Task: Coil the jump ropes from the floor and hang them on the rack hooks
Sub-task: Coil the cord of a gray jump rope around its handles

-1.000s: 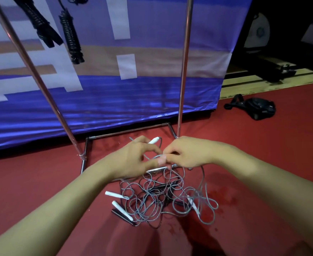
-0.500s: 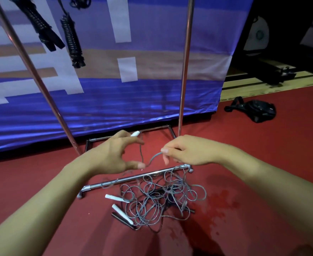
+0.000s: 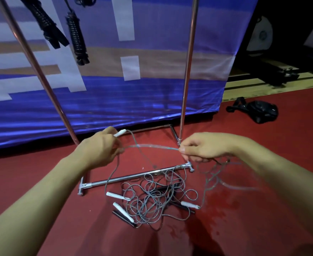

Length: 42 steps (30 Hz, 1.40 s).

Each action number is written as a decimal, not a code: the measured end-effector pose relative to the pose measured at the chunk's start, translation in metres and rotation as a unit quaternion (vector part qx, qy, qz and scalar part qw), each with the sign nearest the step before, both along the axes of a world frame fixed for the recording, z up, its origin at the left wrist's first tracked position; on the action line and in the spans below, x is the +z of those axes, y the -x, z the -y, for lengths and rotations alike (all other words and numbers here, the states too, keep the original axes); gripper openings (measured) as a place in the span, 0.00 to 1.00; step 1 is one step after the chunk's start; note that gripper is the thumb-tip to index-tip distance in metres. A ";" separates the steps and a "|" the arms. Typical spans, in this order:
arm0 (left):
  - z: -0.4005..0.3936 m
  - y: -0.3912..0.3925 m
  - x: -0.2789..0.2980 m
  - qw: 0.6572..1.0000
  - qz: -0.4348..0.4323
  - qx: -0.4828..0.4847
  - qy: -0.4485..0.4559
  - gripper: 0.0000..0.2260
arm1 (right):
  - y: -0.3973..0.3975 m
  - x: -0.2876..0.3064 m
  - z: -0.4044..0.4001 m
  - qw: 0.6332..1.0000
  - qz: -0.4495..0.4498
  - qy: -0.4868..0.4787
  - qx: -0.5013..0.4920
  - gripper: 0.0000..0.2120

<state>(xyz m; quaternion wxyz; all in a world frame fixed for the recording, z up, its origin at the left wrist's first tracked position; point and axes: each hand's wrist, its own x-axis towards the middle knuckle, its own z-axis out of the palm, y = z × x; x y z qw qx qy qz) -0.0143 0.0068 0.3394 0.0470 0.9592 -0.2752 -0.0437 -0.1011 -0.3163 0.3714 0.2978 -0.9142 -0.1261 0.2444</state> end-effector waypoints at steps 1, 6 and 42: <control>0.003 0.004 0.000 1.000 -0.008 -0.006 0.025 0.12 | 0.001 0.002 -0.003 1.000 0.021 -0.007 0.001 0.16; 0.045 0.030 -0.001 0.990 -0.015 -0.086 0.113 0.28 | 0.000 0.002 -0.024 0.995 0.087 0.003 0.042 0.14; 0.084 0.054 -0.027 0.971 -0.064 -0.120 0.195 0.16 | 0.001 -0.015 -0.039 0.993 -0.064 0.012 -0.099 0.16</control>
